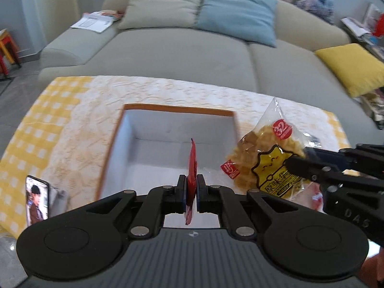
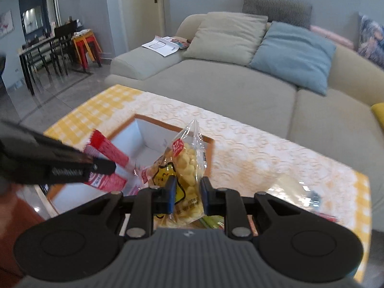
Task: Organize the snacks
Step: 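Carry the wafer pack in the left tool over the box while the right tool carries the waffle bag, then lower both packs into the orange box and open both tools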
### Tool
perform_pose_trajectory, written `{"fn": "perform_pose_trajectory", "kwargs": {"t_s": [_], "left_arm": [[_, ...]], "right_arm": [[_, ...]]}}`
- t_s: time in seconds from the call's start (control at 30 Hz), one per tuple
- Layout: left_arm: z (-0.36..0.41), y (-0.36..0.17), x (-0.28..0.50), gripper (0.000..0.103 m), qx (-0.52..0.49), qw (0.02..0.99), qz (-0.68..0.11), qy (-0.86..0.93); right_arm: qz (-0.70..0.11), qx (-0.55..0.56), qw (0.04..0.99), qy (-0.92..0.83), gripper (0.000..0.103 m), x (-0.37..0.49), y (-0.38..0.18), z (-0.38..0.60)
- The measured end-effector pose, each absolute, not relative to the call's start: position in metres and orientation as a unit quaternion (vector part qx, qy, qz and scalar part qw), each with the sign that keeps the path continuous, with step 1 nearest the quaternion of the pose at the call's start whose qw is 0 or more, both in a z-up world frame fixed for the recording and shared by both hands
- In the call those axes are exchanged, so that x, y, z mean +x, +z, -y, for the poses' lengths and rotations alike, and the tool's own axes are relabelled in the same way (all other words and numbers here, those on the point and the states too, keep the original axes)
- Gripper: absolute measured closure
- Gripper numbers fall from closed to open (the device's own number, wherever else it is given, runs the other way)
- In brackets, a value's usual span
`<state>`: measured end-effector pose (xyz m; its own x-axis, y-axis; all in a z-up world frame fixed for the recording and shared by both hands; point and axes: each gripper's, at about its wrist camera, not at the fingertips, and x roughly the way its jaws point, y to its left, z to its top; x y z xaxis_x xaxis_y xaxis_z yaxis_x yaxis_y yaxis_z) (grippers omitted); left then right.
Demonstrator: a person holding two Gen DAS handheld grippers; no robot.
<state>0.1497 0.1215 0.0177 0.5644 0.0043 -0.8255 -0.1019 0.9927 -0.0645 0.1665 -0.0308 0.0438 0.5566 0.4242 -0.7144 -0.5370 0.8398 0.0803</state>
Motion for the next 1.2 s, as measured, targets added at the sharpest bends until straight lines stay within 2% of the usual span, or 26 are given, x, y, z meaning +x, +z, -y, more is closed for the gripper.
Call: {"fn": "perform_pose_trajectory", "kwargs": {"t_s": [0.3, 0.73, 1.03, 1.2], "left_arm": [[-0.148, -0.025, 0.190, 0.096, -0.048, 0.866, -0.495, 0.048], [-0.165, -0.058, 0.225, 0.096, -0.056, 0.861, -0.503, 0.042], [-0.180, -0.071, 0.231, 0.092, -0.064, 0.854, -0.514, 0.047], [-0.182, -0.073, 0.231, 0.087, -0.059, 0.853, -0.515, 0.051]], "right_arm": [[-0.432, -0.117, 0.855, 0.262, 0.084, 0.223, -0.001, -0.044], [-0.505, -0.100, 0.830, 0.214, 0.084, 0.282, -0.064, -0.068], [-0.504, -0.135, 0.822, 0.226, 0.084, 0.286, -0.076, -0.087], [-0.504, -0.138, 0.821, 0.228, 0.081, 0.287, -0.075, -0.090]]}}
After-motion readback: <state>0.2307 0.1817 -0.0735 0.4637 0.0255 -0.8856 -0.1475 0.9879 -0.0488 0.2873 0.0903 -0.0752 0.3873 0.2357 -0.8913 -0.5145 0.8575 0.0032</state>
